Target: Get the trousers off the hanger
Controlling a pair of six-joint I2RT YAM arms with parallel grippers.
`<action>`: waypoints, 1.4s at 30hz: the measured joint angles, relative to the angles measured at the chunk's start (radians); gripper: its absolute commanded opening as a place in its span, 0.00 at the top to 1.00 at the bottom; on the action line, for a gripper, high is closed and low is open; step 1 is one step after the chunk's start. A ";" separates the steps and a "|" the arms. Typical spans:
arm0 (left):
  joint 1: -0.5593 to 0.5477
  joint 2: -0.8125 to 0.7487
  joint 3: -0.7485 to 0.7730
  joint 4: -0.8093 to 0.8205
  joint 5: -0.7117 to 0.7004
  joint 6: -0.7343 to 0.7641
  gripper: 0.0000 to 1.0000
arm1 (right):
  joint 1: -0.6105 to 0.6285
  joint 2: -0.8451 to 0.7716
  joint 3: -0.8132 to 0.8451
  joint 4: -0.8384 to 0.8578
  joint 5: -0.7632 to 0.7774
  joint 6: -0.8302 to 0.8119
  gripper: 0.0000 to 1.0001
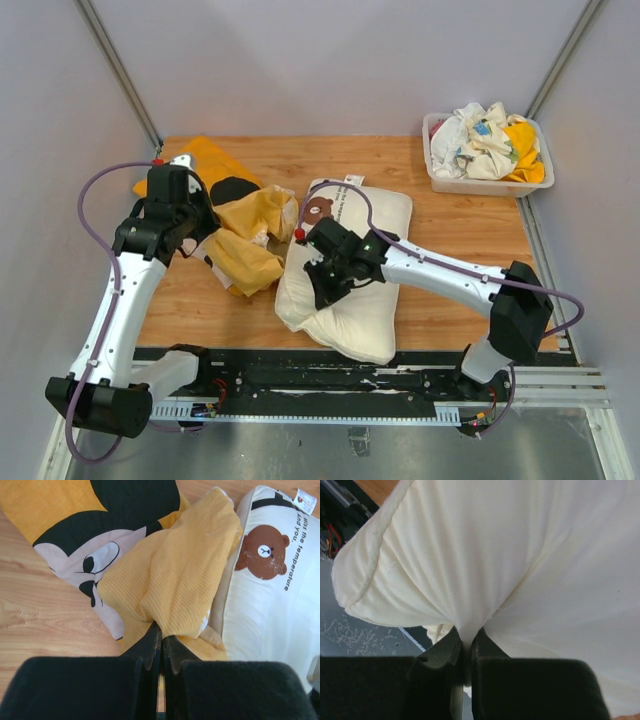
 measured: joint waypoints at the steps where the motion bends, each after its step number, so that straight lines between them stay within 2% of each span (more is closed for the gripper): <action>1: 0.000 -0.006 0.000 -0.001 0.002 0.000 0.97 | -0.020 0.011 0.006 -0.003 0.000 0.005 0.99; 7: 0.001 -0.051 -0.013 -0.006 0.027 0.008 0.96 | -0.149 0.047 0.045 0.006 0.005 0.021 0.99; 12: 0.001 -0.081 -0.058 -0.004 0.077 0.016 0.96 | -0.224 0.092 0.142 0.005 0.009 0.022 0.99; 19: 0.001 -0.112 -0.090 0.003 0.141 0.032 0.97 | -0.241 0.229 0.380 -0.019 0.029 0.016 0.99; 23: 0.001 -0.131 -0.090 0.012 0.179 0.037 0.97 | -0.242 0.307 0.456 -0.039 0.037 0.007 0.99; 36: 0.001 -0.150 -0.052 0.030 0.219 0.060 0.96 | -0.293 0.377 0.403 -0.085 0.102 -0.053 0.99; 42: 0.001 -0.160 -0.052 0.054 0.303 0.067 0.94 | -0.286 0.446 0.472 -0.119 0.115 -0.070 0.99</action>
